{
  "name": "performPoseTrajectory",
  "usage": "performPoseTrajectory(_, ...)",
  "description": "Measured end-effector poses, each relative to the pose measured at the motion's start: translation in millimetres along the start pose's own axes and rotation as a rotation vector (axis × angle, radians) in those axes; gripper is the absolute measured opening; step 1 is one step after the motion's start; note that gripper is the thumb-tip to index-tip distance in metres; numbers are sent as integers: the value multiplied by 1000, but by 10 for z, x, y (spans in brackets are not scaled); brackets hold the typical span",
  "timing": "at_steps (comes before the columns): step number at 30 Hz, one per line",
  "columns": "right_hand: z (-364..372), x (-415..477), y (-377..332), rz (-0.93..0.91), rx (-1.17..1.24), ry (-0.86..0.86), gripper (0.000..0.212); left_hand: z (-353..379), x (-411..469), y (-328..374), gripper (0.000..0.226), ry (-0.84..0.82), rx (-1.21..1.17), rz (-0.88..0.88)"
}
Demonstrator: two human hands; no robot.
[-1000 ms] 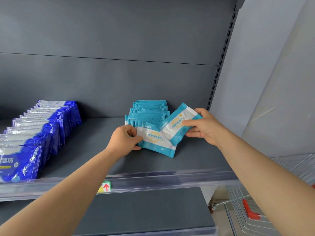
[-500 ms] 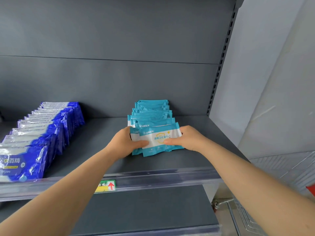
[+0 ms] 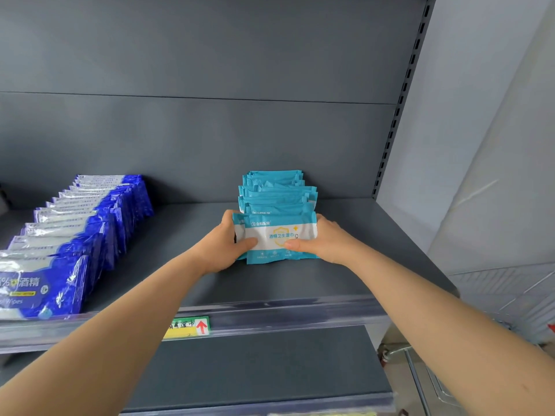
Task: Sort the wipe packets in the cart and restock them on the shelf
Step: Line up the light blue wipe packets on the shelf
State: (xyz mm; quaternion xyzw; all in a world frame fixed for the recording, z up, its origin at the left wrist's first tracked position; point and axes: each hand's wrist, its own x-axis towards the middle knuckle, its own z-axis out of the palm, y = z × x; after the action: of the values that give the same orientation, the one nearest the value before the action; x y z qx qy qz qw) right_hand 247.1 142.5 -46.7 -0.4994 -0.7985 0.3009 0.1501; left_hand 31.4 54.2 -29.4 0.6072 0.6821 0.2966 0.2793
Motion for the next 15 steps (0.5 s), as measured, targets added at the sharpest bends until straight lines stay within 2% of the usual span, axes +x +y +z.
performPoseTrajectory(3, -1, -67, 26, 52, -69, -6, 107, 11, -74, -62, 59, 4, 27, 7)
performPoseTrajectory(8, -98, -388, -178, 119, -86, 14, 96, 51, -199, -36, 81, 135, 99, -50)
performPoseTrajectory(12, -237, -579, -205, 72, -187, 64, 87, 53, -224, 113, 69, 374, 437, 103)
performPoseTrajectory(15, -406, -738, -145, 17, -303, 136, 76, 181, -203, 423, 54, 414, 581, 288)
